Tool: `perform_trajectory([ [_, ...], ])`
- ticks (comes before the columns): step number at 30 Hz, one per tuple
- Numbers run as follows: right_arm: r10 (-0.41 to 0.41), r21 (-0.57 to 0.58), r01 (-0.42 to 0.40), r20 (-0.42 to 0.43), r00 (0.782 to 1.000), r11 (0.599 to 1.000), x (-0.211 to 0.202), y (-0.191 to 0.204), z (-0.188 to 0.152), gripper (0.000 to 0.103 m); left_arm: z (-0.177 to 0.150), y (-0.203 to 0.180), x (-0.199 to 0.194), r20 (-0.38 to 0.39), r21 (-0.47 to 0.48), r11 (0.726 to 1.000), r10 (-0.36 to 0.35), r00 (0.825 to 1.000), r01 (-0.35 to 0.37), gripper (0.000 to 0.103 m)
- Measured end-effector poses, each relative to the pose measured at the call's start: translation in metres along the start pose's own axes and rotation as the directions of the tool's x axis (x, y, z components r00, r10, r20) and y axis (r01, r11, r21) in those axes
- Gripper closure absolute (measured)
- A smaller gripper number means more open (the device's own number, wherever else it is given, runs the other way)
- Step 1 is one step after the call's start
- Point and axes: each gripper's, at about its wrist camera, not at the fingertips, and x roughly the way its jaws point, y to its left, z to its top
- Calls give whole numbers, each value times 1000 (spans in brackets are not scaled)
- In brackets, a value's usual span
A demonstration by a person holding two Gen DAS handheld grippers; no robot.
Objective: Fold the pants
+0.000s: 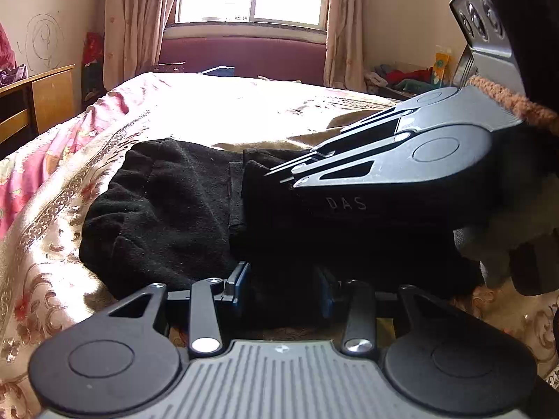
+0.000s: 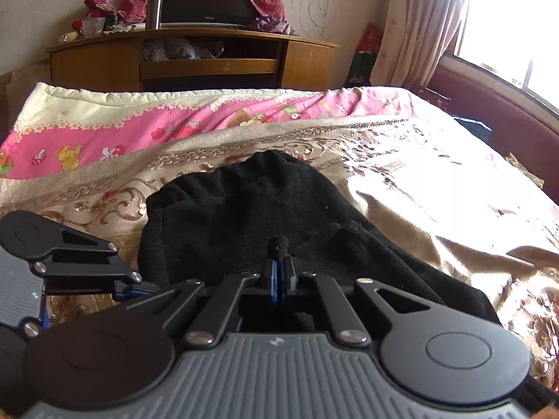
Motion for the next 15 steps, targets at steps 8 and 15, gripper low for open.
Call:
perform_trajectory([
  [8,-22,136,10,88,996,991,-15,-24,13,100,3,-4,12,-1,14,1000,-7,1000,7,50],
  [15,4,137,-4,3,1000,991,30,-13,3,100,3,-9,18,-10,22,1000,-21,1000,21,50],
])
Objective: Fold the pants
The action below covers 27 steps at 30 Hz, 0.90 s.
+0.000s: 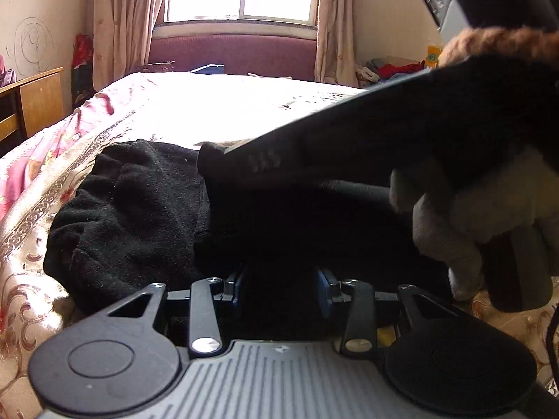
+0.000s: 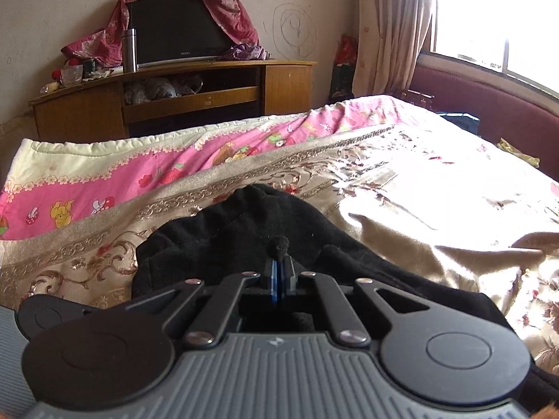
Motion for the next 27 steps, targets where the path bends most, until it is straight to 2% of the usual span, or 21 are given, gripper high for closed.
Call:
perform_trajectory([
  [3,24,21,-23,-41,999,1000,14,3,-12,99,-3,-1,-2,-7,0,1000,-1,1000,1,50],
  [7,26,-22,-26,-23,999,999,6,8,-15,97,-3,-1,-4,-9,-4,1000,-5,1000,5,50],
  [8,31,-34,-32,-30,999,999,6,8,-15,92,-3,0,-5,-10,-6,1000,-9,1000,9,50],
  [11,70,22,-70,-23,997,997,-3,-3,-10,90,-2,1,-11,-13,-6,1000,-14,1000,14,50],
  [14,91,102,-94,32,995,990,-33,-22,-4,86,0,3,-21,-20,2,1000,0,1000,0,50],
  [15,85,137,-93,66,994,986,-51,-33,-5,84,1,4,-24,-17,5,1000,4,1000,-4,50],
  [17,28,180,-44,88,996,983,-74,-51,-10,72,8,4,-31,8,15,1000,13,1000,-13,50],
  [19,-36,202,20,76,996,979,-92,-73,-17,71,17,6,-31,25,4,1000,3,1000,-4,50],
  [21,-89,194,77,53,995,978,-99,-83,-21,70,24,12,-25,36,-27,1000,2,999,-1,49],
  [23,-94,176,85,46,994,981,-99,-86,-23,70,32,18,-14,32,-83,996,31,999,-28,49],
  [27,-21,113,20,12,1000,993,-75,-82,-18,71,34,24,-4,42,-214,977,22,999,-12,49],
])
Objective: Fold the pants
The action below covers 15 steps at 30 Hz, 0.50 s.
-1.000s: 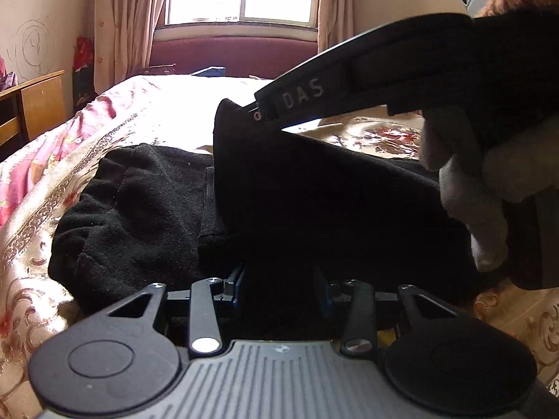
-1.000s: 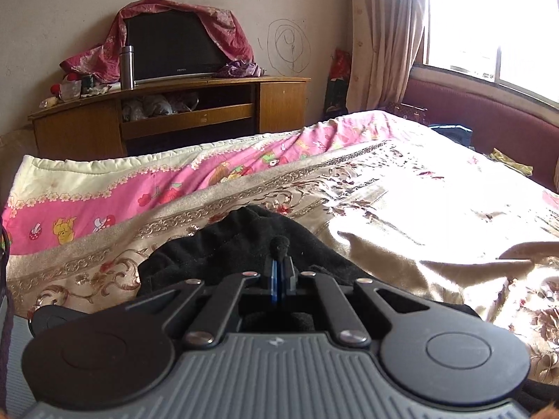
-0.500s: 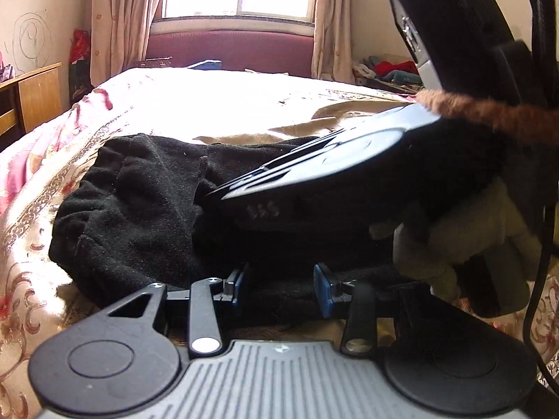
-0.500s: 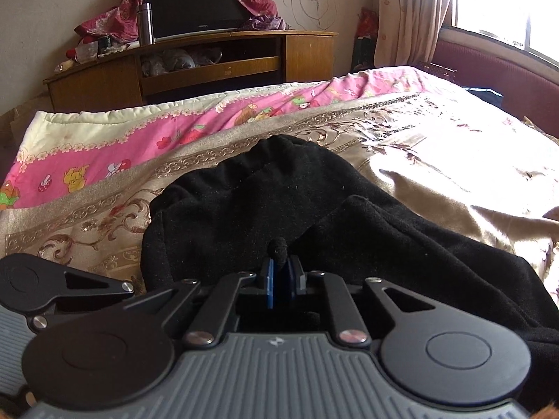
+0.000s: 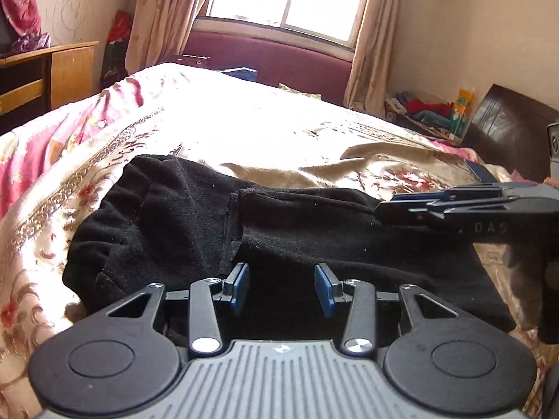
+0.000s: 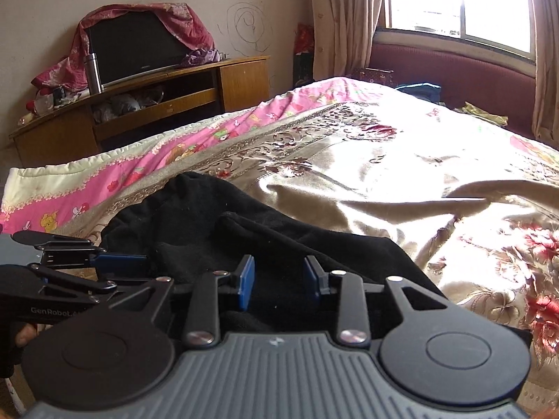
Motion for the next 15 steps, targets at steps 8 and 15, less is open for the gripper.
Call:
perform_trajectory([
  [8,136,-136,-148,-91,987,980,64,6,19,64,-11,7,-1,6,-186,981,52,999,-50,41],
  [15,284,-119,-311,-198,938,943,107,-26,43,57,-24,13,20,-13,-342,939,35,999,-37,37],
])
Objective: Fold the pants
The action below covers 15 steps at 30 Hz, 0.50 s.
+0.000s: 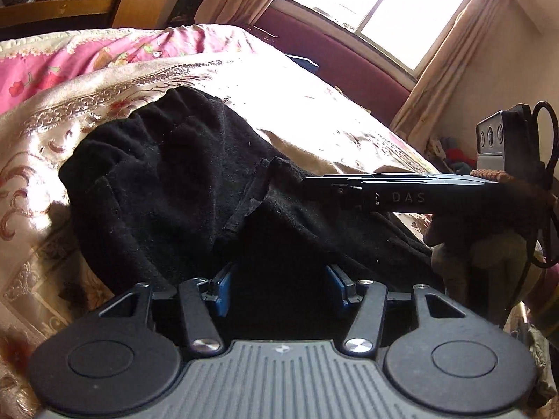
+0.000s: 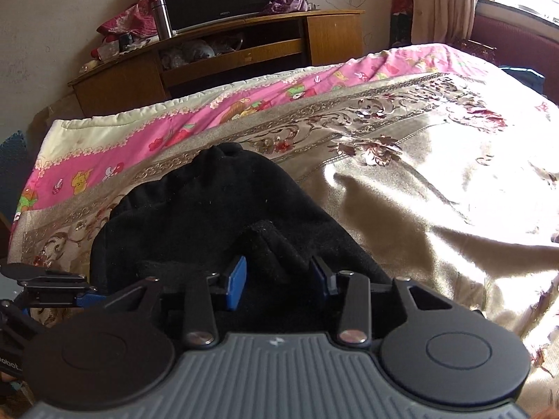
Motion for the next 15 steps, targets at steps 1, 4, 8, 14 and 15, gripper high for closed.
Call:
perform_trajectory([
  [1,13,-10,-13,-13,1000,1000,4,-4,2,56,-2,1,-1,12,-13,1000,0,1000,1,35],
  [4,94,12,-93,-71,993,996,18,-19,3,52,0,-1,2,28,-71,997,-17,999,19,23],
  [8,182,71,-177,-75,980,982,23,-26,2,50,3,-8,12,45,-86,996,-32,998,36,20],
  [14,137,136,-126,-77,988,983,11,-19,2,93,4,-5,18,52,-107,993,-49,997,54,76],
  [15,127,128,-118,-62,990,985,4,-13,5,94,4,-1,16,65,-130,989,-62,996,70,76],
])
